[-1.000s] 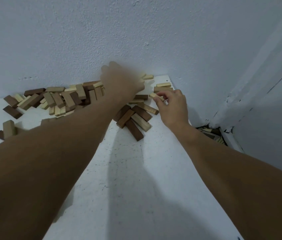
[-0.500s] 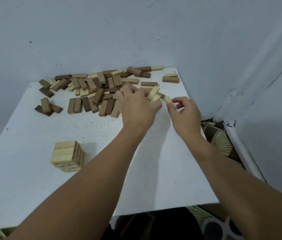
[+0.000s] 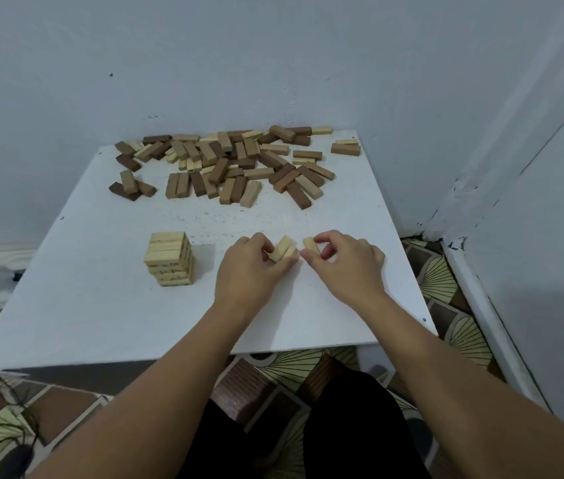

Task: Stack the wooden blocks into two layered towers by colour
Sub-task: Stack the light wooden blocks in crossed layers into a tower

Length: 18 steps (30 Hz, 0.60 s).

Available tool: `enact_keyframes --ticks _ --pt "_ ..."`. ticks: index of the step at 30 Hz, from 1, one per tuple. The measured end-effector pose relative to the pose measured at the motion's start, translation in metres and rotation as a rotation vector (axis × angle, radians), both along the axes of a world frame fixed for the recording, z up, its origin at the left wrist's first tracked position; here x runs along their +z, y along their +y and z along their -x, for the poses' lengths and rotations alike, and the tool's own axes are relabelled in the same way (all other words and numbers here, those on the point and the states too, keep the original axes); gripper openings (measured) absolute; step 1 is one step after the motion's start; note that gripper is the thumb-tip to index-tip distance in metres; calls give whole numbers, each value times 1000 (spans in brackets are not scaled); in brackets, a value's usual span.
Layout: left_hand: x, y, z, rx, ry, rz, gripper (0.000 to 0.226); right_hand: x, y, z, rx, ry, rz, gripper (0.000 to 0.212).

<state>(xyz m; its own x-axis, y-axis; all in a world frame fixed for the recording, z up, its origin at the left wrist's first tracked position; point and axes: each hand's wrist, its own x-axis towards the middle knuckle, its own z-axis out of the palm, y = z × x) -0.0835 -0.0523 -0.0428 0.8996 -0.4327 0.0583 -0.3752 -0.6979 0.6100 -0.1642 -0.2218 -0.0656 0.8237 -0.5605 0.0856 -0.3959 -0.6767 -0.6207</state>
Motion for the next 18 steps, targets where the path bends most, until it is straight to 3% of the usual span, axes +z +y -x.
enact_keyframes --ticks 6,14,18 --pt "-14 33 -4 -95 55 175 44 -9 10 10 56 -82 62 31" --pt "-20 27 -5 -59 57 179 25 -9 10 7 132 -73 72 44" --pt "-23 28 -7 -61 39 194 39 -10 12 7 159 -83 68 48"
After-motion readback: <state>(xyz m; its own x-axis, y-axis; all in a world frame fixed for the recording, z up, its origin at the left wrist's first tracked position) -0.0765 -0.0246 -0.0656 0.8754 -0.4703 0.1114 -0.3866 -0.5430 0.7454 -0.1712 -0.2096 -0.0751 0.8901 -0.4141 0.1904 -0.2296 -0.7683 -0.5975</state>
